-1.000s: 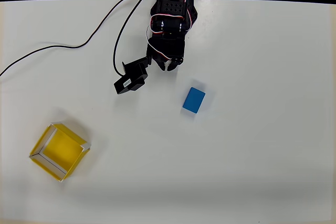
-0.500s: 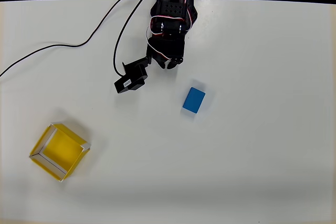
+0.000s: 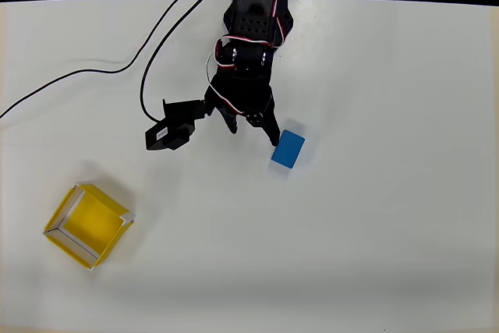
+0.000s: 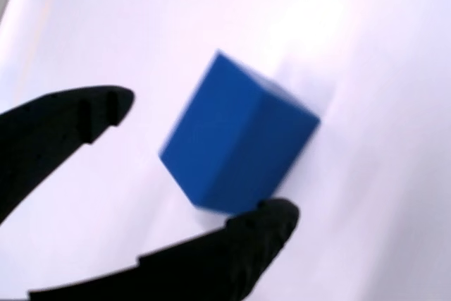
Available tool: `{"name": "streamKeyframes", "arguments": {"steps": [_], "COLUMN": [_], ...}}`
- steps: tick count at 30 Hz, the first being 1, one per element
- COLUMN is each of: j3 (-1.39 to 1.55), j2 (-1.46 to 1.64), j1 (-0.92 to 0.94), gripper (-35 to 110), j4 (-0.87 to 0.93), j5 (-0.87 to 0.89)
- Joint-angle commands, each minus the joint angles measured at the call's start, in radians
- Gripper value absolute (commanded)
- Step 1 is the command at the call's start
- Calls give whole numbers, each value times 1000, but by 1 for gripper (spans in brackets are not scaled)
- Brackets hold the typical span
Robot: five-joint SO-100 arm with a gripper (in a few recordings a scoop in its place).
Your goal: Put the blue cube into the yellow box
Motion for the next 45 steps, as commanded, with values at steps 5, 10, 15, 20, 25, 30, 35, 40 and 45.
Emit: {"name": "streamKeyframes", "arguments": {"steps": [5,10,15,20,25,30,35,40,45], "j3": [-440,-528,-571,-632,-672,-667,-650,-640,-640], "j2": [-262,-405,-525,-637,-719,-770,-796,-839,-888], "j1": [-48,-64,-75,-97,-117,-141,-156,-166,-189], "gripper": [42,48,54,56,55,53,52,53,52], "j4": [158,222,238,258,270,282,290,265,255], "j5": [186,230,195,167,156,149,150,152,156]}}
